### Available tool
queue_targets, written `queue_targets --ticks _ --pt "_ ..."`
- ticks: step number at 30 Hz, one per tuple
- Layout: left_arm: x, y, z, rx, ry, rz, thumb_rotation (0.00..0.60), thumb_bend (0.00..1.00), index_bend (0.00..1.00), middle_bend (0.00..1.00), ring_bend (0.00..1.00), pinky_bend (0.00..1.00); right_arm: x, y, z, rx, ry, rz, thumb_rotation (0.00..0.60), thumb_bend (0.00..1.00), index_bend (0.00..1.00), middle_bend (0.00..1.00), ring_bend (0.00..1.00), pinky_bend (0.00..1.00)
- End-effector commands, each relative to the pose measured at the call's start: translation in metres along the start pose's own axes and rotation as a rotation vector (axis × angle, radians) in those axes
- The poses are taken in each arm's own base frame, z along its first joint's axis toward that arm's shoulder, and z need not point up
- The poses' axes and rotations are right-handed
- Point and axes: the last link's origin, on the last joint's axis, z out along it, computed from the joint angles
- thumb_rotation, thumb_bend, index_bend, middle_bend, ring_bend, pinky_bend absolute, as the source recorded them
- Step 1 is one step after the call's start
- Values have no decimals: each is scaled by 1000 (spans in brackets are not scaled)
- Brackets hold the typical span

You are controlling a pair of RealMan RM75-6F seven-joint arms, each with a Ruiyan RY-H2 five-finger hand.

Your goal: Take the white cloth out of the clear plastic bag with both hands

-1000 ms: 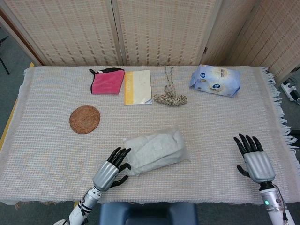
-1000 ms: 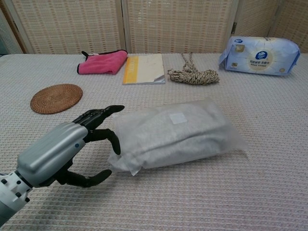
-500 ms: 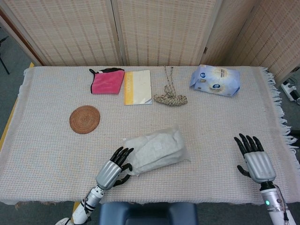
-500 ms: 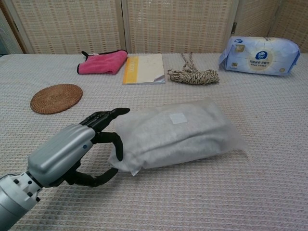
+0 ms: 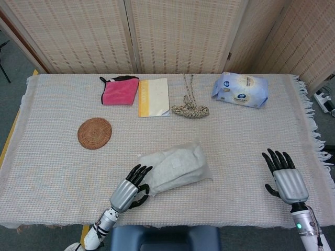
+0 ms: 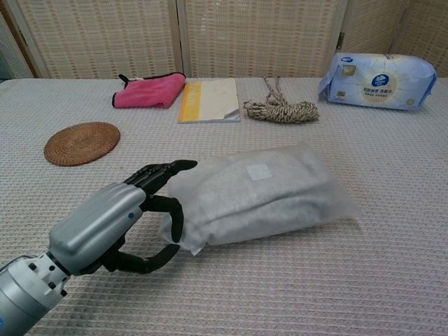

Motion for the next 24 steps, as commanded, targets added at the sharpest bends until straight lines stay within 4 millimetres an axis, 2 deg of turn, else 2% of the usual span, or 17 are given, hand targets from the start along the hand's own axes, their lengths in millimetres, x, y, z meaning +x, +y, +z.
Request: queue_targets --ticks 1,9,17,24 --pt "0 -1 1 -1 1 1 600 467 636 85 0 0 0 0 0 -1 1 1 600 184 0 0 0 0" --pt "1 -3 3 -1 5 8 600 460 625 85 0 0 0 0 0 0 1 -1 600 185 0 0 0 0" --pt "5 -6 -5 -3 17 17 600 493 706 90 0 0 -2 -2 -1 8 -1 -6 600 183 0 0 0 0" --pt "7 -7 -12 -8 10 18 600 503 765 108 0 0 -13 -16 5 75 7 17 600 185 9 0 0 0"
